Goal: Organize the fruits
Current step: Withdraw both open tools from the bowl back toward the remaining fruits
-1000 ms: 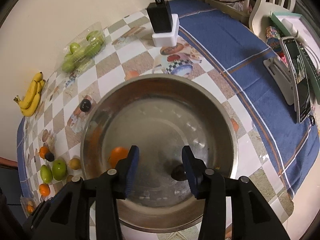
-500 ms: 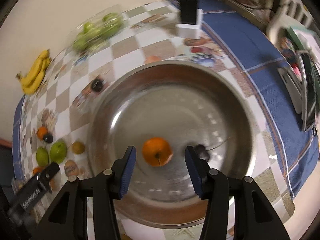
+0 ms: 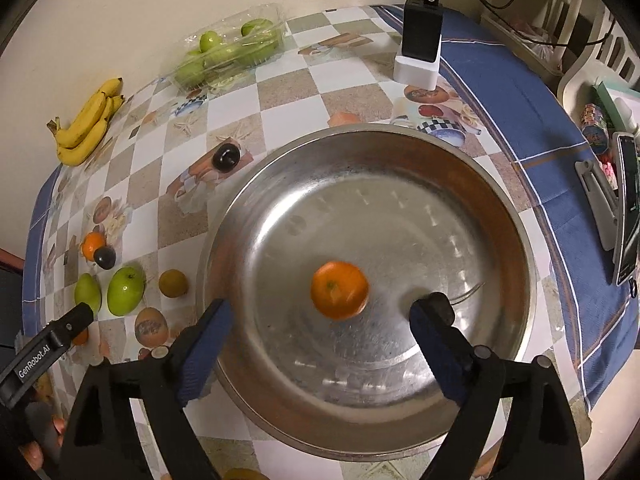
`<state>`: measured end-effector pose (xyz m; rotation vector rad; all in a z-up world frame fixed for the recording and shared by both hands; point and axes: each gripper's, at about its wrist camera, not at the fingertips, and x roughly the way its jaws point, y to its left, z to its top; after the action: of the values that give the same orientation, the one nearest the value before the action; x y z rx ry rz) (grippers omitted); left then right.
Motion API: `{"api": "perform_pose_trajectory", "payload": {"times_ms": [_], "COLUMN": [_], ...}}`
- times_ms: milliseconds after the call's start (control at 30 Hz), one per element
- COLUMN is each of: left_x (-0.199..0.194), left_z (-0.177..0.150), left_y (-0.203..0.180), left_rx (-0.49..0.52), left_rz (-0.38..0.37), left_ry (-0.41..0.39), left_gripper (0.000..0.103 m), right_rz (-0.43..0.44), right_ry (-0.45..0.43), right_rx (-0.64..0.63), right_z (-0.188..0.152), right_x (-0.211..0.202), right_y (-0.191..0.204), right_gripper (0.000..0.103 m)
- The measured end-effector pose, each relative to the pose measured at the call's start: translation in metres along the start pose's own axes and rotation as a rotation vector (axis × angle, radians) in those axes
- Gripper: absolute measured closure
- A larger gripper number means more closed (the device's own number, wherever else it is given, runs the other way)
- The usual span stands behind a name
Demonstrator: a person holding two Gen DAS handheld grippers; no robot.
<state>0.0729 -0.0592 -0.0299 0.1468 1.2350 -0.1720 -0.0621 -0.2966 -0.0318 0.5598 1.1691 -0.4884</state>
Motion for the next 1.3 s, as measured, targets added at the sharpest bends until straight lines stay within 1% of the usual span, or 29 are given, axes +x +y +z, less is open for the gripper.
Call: {"api": "perform_pose_trajectory", "payload": {"times_ms": [67, 200, 333, 500, 633, 733, 1000, 1200, 1300], "left_x": [0.000, 0.001, 0.002, 0.003, 0.005, 0.006, 0.000, -0.004, -0.008], "left_z": [0.000, 0.001, 0.001, 0.002, 0.003, 0.005, 0.018, 0.024, 0.026], "left_y": [0.001, 0.003, 0.005, 0.005, 0.006, 0.014, 0.060, 0.105, 0.125], "left_rx": [-0.004, -0.008, -0.008, 0.028, 0.052, 0.054, -0.004, -0.102, -0.138], "left_rz": [-0.002, -0.005, -0.013, -0.016, -0.028, -0.021, 0.022, 0.021, 0.032], "left_ry": [0.000, 0.004, 0.006, 0.010, 0.018, 0.015, -0.025, -0.046, -0.071], "left_gripper": [0.000, 0.000, 0.000, 0.000, 0.000, 0.000, 0.000, 0.000, 0.000], "right_rz": [0.001, -0.012, 0.008, -0.003, 0.037, 0.045, 0.093, 0.142, 0.171], "right_ry": [0.000, 0.002, -0.008, -0.023, -0.007, -0.006, -0.031, -0.036, -0.039], "right_rx": [-0.002, -0.005, 0.007, 0.001, 0.014, 0.002, -0.013, -0.055, -0.086], "right_z": [0.000, -0.001, 0.000, 0.000, 0.000, -0.001, -0.002, -0.003, -0.005], "right_x": [0.001, 0.003, 0.003, 0.002, 0.007, 0.009, 0.008, 0.008, 0.006], "right_y": [0.000, 0.001, 0.000, 0.002, 0.005, 0.012, 0.032, 0.055, 0.071], "right_gripper": [0.004, 0.004, 0.004, 0.004, 0.004, 0.004, 0.004, 0.004, 0.004]}}
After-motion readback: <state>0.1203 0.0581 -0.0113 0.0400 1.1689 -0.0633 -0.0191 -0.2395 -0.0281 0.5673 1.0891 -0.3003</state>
